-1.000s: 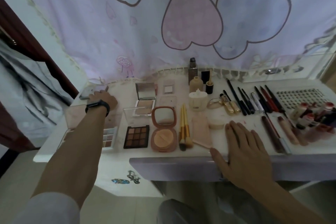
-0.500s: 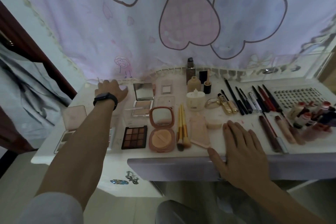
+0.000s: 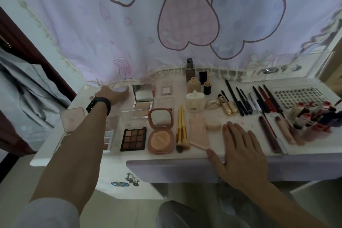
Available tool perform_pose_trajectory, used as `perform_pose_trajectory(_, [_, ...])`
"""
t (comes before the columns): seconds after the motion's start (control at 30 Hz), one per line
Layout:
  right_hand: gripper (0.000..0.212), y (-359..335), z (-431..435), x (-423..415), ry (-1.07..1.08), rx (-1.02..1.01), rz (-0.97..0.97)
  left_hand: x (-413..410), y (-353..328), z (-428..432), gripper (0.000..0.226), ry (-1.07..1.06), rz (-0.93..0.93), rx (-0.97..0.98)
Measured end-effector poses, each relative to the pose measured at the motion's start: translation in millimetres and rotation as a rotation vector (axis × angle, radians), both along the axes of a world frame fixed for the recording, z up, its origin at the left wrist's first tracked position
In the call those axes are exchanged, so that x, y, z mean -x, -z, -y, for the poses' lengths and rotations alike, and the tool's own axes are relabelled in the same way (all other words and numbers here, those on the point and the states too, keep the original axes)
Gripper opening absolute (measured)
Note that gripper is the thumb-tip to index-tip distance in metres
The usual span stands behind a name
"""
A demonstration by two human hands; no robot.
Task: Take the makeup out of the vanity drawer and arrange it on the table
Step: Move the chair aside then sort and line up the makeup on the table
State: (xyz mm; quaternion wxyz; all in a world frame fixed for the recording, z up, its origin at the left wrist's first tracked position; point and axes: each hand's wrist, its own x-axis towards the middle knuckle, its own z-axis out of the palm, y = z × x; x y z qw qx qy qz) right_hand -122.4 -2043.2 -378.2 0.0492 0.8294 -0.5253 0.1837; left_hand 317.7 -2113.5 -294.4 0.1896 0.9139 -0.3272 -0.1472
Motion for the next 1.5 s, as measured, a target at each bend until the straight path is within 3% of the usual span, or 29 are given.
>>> perform_pose_trajectory(0.2, [0.09, -0.1, -0.8, 2.9, -0.002, -0.025, 0.041, 10.8, -43.8, -20.9, 0.111, -0.1, -0.243, 0.407])
perform_pose_trajectory(0.33, [0.092, -4.0, -3.1, -0.1, 0.009, -0.092, 0.037, 43.2, -80.1, -45.9, 0.092, -0.135, -0.355, 0.754])
perform_pose_trajectory(0.43, [0.093, -5.6, -2.6, 1.0, 0.012, -0.125, 0.022, 95.8, -91.8, -73.7, 0.091, -0.076, -0.495, 0.86])
perform_pose_trajectory(0.5, [0.093, -7.5, -4.9, 4.8, -0.009, -0.133, 0.051, 138.1, -89.3, -95.1, 0.09, -0.005, -0.584, 0.876])
perform_pose_trajectory(0.57, [0.095, -9.3, -5.5, 9.0, -0.02, -0.151, 0.042, 178.8, -78.6, -115.4, 0.072, 0.061, -0.625, 0.902])
perform_pose_trajectory(0.67, [0.088, -13.5, -7.1, 12.6, -0.081, -0.178, 0.04, 228.7, -56.3, -138.5, 0.057, 0.178, -0.558, 0.904])
perform_pose_trajectory(0.7, [0.081, -17.4, -9.4, 15.3, -0.128, -0.22, 0.168, 243.1, -48.2, -146.8, 0.06, 0.247, -0.504, 0.878])
perform_pose_trajectory(0.77, [0.065, -33.2, -14.6, 21.9, -0.19, -0.392, 0.614, 265.5, -33.7, -160.9, 0.069, 0.415, -0.397, 0.799])
perform_pose_trajectory(0.83, [0.053, -49.5, -16.8, 31.6, -0.252, -0.676, 1.064, 284.4, -21.3, -173.1, 0.078, 0.547, -0.235, 0.696])
perform_pose_trajectory(0.87, [0.053, -56.5, -16.2, 37.1, -0.287, -0.855, 1.174, 293.3, -16.4, -178.0, 0.081, 0.597, -0.161, 0.649])
perform_pose_trajectory(0.93, [0.047, -62.7, -13.9, 46.5, -0.357, -1.158, 1.186, 307.6, -10.9, -185.9, 0.086, 0.687, -0.105, 0.568])
perform_pose_trajectory(1.07, [0.038, -62.4, -13.7, 58.9, -0.429, -1.325, 1.224, 321.4, -6.5, -192.8, 0.097, 0.719, 0.017, 0.561])
perform_pose_trajectory(1.23, [0.034, -62.3, -17.3, 60.8, -0.418, -1.682, 1.463, 329.9, -10.3, -195.5, 0.112, 0.563, -0.198, 0.671])
perform_pose_trajectory(1.37, [0.038, -60.7, -21.2, 58.5, -0.425, -1.721, 1.401, 331.5, -14.8, -191.6, 0.108, 0.577, -0.149, 0.655])
perform_pose_trajectory(1.5, [0.046, -67.9, -18.3, 57.9, -0.493, -1.6, 1.126, 326.6, -12.1, -190.2, 0.108, 0.655, -0.026, 0.57])
